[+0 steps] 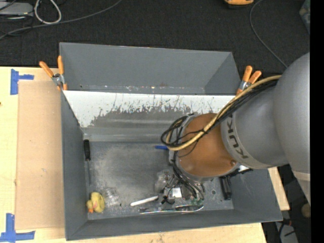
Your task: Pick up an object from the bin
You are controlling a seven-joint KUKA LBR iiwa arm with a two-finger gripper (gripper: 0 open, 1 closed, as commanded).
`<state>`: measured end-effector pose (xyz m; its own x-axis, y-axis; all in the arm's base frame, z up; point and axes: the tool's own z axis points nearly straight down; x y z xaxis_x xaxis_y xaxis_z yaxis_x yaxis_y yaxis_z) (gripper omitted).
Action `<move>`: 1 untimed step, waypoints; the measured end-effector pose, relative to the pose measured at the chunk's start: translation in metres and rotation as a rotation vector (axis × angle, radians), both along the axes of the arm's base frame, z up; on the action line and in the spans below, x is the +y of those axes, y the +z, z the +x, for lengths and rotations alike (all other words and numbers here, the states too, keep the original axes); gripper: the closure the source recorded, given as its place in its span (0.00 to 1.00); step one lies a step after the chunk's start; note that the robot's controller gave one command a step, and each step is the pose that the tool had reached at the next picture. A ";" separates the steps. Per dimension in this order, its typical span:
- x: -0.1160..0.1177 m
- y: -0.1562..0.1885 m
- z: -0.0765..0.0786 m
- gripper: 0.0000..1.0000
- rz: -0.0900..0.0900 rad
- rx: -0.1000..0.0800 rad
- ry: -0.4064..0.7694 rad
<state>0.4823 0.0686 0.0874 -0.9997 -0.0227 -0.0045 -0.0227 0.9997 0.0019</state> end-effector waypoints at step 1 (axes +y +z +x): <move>0.000 0.024 -0.003 1.00 -0.001 0.012 0.000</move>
Offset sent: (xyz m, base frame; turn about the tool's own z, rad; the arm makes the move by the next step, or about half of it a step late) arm -0.0019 -0.0002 0.0175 0.0000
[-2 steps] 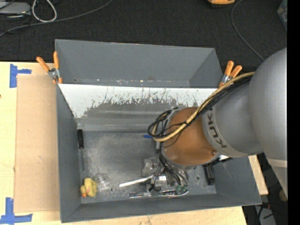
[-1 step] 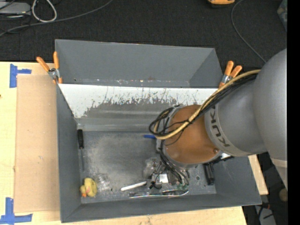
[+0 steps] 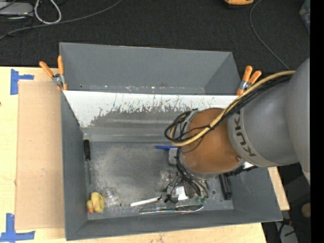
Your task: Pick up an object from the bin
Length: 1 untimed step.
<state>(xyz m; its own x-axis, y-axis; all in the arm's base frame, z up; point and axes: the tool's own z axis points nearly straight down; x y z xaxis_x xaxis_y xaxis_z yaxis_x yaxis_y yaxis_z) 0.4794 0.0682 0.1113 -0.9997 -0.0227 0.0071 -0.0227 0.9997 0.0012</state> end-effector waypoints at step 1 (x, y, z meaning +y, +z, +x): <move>0.000 0.036 0.003 1.00 0.001 -0.009 0.001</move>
Offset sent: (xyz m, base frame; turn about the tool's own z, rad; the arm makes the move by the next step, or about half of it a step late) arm 0.0013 0.0002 0.0768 -0.0004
